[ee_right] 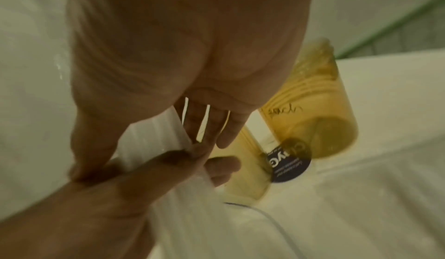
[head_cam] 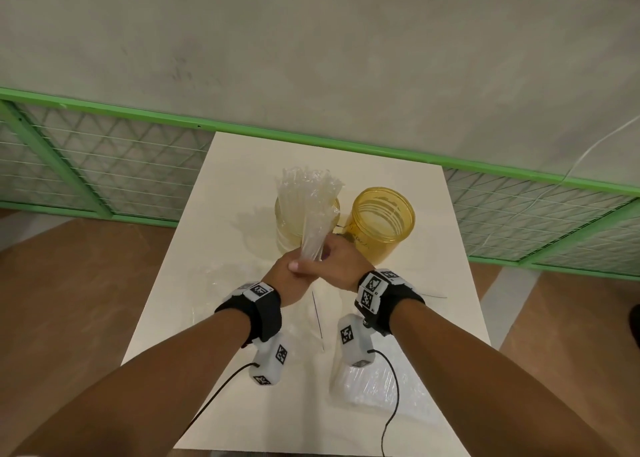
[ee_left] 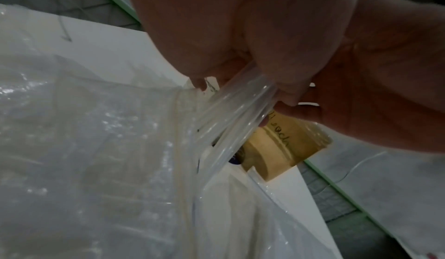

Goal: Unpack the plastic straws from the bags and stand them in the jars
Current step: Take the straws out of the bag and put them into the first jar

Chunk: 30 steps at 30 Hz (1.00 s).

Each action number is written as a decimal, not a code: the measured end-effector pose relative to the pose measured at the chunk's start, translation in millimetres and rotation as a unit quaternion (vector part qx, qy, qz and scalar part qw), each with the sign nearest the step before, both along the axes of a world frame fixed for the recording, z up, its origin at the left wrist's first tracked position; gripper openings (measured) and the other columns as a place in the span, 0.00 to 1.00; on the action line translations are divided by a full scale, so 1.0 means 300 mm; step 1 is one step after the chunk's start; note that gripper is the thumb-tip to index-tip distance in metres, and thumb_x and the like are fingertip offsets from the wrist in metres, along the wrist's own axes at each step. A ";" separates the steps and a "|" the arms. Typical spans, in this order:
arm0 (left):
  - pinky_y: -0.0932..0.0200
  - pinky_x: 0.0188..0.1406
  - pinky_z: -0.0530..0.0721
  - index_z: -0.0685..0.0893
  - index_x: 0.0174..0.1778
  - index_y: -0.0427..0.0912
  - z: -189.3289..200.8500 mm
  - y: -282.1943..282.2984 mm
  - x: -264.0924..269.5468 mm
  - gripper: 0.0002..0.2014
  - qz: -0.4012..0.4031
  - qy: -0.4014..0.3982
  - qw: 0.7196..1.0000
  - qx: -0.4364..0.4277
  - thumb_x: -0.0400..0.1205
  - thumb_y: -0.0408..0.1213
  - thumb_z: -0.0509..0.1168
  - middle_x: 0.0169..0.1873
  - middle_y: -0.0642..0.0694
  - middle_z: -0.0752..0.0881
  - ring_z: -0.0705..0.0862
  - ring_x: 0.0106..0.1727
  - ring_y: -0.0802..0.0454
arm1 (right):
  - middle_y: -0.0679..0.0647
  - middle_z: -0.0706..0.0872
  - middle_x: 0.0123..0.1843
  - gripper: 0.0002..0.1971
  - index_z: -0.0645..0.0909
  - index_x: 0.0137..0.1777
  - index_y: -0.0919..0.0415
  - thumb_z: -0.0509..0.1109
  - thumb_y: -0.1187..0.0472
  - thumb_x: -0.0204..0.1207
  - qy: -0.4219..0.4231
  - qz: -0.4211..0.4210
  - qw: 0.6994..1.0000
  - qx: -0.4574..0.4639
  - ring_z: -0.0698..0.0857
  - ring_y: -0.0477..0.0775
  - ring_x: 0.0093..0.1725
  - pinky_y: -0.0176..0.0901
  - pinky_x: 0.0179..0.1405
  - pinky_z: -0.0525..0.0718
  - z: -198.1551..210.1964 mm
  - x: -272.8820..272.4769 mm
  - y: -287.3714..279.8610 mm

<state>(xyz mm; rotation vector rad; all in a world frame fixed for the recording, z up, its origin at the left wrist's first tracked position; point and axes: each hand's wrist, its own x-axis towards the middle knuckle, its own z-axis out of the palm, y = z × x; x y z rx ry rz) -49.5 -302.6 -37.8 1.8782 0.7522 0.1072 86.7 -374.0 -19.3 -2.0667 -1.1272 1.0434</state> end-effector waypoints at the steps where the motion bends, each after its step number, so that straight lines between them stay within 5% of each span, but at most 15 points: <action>1: 0.57 0.56 0.85 0.80 0.58 0.57 0.013 -0.003 0.005 0.09 0.012 -0.018 1.000 -0.006 0.84 0.40 0.64 0.50 0.55 0.86 0.85 0.53 0.56 | 0.41 0.90 0.59 0.38 0.83 0.65 0.45 0.81 0.28 0.57 0.015 -0.019 1.000 0.018 0.88 0.45 0.60 0.53 0.65 0.87 -0.001 -0.007 0.006; 4: 0.69 0.49 0.83 0.78 0.59 0.45 0.055 -0.013 0.018 0.09 0.064 -0.074 0.986 -0.135 0.87 0.28 0.62 0.47 0.54 0.84 0.83 0.48 0.60 | 0.45 0.93 0.54 0.22 0.88 0.61 0.50 0.77 0.44 0.67 0.034 -0.059 0.994 0.084 0.90 0.45 0.56 0.56 0.62 0.89 0.014 -0.040 0.024; 6: 0.63 0.50 0.86 0.78 0.65 0.36 0.069 -0.013 0.026 0.12 0.054 -0.116 0.973 -0.193 0.87 0.22 0.58 0.52 0.44 0.85 0.86 0.53 0.54 | 0.45 0.94 0.50 0.19 0.90 0.58 0.51 0.72 0.47 0.68 0.035 -0.089 0.988 0.125 0.91 0.43 0.52 0.51 0.58 0.90 0.041 -0.069 0.033; 11: 0.55 0.65 0.81 0.78 0.72 0.44 0.040 0.017 0.016 0.35 0.067 -0.019 0.969 -0.238 0.66 0.38 0.75 0.64 0.50 0.85 0.83 0.64 0.53 | 0.48 0.91 0.45 0.15 0.85 0.55 0.58 0.72 0.51 0.72 0.025 -0.158 0.968 0.195 0.90 0.48 0.47 0.49 0.52 0.88 0.088 -0.047 0.082; 15: 0.45 0.62 0.82 0.83 0.57 0.40 -0.010 0.034 -0.030 0.22 0.177 -0.060 0.876 -0.445 0.66 0.38 0.66 0.58 0.41 0.85 0.84 0.65 0.41 | 0.51 0.91 0.44 0.16 0.85 0.51 0.63 0.72 0.52 0.70 0.035 -0.193 0.953 0.230 0.90 0.51 0.46 0.45 0.47 0.85 0.159 -0.005 0.113; 19: 0.39 0.56 0.87 0.80 0.65 0.28 -0.015 0.055 -0.050 0.27 0.246 -0.113 0.800 -0.535 0.74 0.42 0.56 0.58 0.27 0.85 0.85 0.63 0.29 | 0.55 0.92 0.44 0.13 0.84 0.52 0.60 0.73 0.53 0.72 0.077 -0.219 0.929 0.287 0.92 0.57 0.49 0.55 0.53 0.89 0.207 -0.031 0.135; 23: 0.36 0.66 0.82 0.82 0.61 0.24 0.021 0.065 -0.029 0.29 0.269 -0.169 0.754 -0.576 0.81 0.46 0.50 0.54 0.24 0.87 0.87 0.56 0.28 | 0.50 0.93 0.46 0.12 0.85 0.53 0.57 0.74 0.52 0.75 0.062 -0.199 0.936 0.282 0.92 0.49 0.49 0.53 0.55 0.90 0.195 -0.096 0.144; 27: 0.51 0.43 0.88 0.80 0.55 0.31 0.038 0.065 -0.007 0.18 0.283 -0.170 0.755 -0.567 0.78 0.39 0.54 0.38 0.37 0.84 0.83 0.36 0.43 | 0.48 0.92 0.43 0.10 0.87 0.51 0.57 0.78 0.55 0.72 0.059 -0.205 0.945 0.247 0.91 0.45 0.44 0.44 0.45 0.90 0.168 -0.120 0.126; 30: 0.61 0.22 0.80 0.82 0.58 0.39 0.033 0.060 0.014 0.17 0.289 -0.148 0.780 -0.534 0.84 0.46 0.55 0.33 0.44 0.80 0.77 0.29 0.51 | 0.48 0.92 0.42 0.13 0.87 0.52 0.54 0.79 0.49 0.70 0.075 -0.155 0.968 0.184 0.92 0.45 0.42 0.47 0.44 0.92 0.170 -0.124 0.122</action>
